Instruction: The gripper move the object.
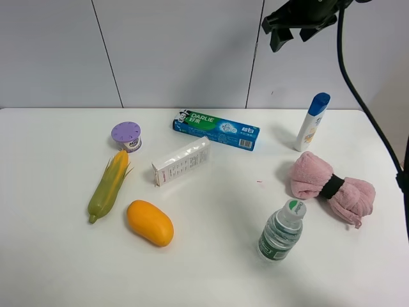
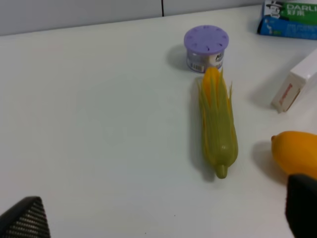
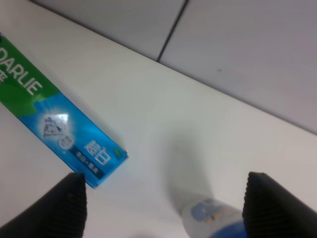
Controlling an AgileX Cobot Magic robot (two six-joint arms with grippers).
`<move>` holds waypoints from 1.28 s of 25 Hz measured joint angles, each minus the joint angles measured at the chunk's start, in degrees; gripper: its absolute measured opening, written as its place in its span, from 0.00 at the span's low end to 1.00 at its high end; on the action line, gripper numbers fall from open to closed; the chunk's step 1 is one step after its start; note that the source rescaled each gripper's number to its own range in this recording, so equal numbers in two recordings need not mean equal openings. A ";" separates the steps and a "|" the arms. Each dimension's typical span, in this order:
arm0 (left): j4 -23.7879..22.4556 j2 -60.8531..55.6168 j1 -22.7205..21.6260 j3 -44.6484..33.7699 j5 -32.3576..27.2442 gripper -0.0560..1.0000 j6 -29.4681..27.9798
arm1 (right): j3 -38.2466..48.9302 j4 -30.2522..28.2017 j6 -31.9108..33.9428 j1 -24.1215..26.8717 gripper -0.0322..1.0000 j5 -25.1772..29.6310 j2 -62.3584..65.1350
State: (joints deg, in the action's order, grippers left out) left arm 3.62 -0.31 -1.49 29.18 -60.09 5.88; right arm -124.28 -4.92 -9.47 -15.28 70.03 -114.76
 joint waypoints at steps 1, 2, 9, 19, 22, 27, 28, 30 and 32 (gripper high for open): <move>0.00 0.00 0.00 0.00 0.00 1.00 0.00 | 1.12 -0.01 0.54 0.59 0.37 0.00 1.01; 0.00 0.00 0.00 0.00 0.00 1.00 0.00 | 2.72 -0.11 0.82 1.08 0.37 -0.06 1.94; 0.00 0.00 0.00 0.00 0.00 1.00 0.00 | 17.50 -0.59 1.29 5.43 0.37 -0.11 11.37; 0.00 0.00 0.00 0.00 0.00 1.00 0.00 | 35.96 -1.02 1.72 14.47 0.37 -0.04 32.23; 0.00 0.00 0.00 0.00 0.00 1.00 0.00 | 39.76 -1.08 1.79 17.44 0.37 0.01 37.46; 0.00 0.00 0.00 0.00 0.00 1.00 0.00 | 46.36 -1.55 1.85 18.81 0.37 0.01 45.67; 0.00 0.00 0.00 0.00 0.00 1.00 0.00 | 47.94 -1.35 1.98 18.81 0.37 0.01 47.61; 0.00 0.00 0.00 0.00 0.00 1.00 0.00 | 50.88 -0.88 2.67 18.81 0.37 0.01 51.63; 0.00 0.00 0.00 0.00 0.00 1.00 0.00 | 54.37 -0.75 3.06 18.81 0.37 -0.57 56.83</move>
State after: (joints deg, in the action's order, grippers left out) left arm 3.62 -0.31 -1.49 29.18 -60.09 5.88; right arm -69.91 -5.67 -6.40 3.53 69.46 -57.93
